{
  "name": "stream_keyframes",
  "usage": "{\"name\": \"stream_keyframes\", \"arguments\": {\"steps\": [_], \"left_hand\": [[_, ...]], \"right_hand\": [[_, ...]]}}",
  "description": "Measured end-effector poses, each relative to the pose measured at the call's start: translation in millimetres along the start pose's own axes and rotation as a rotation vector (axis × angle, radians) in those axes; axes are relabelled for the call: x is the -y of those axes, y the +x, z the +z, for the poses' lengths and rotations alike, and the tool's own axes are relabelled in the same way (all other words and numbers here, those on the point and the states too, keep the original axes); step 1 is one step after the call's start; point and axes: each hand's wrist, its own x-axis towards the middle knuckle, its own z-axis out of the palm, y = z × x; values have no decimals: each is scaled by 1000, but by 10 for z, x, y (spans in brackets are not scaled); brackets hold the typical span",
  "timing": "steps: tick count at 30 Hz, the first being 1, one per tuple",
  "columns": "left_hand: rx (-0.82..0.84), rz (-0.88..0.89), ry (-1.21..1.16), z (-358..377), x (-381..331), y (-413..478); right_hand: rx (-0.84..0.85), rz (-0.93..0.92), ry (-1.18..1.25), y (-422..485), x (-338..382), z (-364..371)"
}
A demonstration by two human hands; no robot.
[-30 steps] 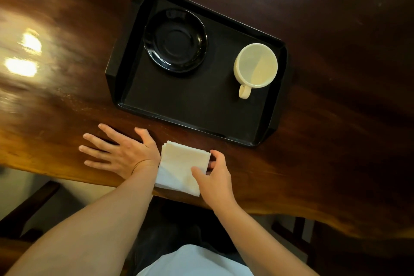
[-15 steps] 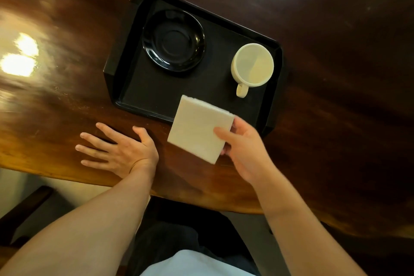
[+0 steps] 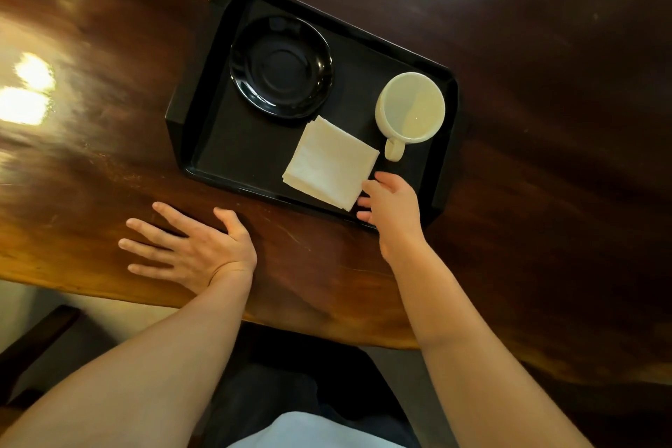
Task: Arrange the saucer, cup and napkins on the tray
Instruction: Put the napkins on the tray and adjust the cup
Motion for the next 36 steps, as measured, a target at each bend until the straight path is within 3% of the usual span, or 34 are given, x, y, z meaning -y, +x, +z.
{"name": "stream_keyframes", "arguments": {"steps": [6, 23, 32, 36], "left_hand": [[8, -6, -6, -10, 5, -4], [-101, 37, 14, 194, 91, 30], [-134, 42, 19, 206, 104, 16], [-60, 9, -8, 62, 37, -7]], "right_hand": [[-152, 22, 124, -34, -109, -212], [-59, 71, 423, 345, 305, -138], [-94, 85, 369, 607, 569, -353], [-73, 106, 407, 632, 630, -436]]}}
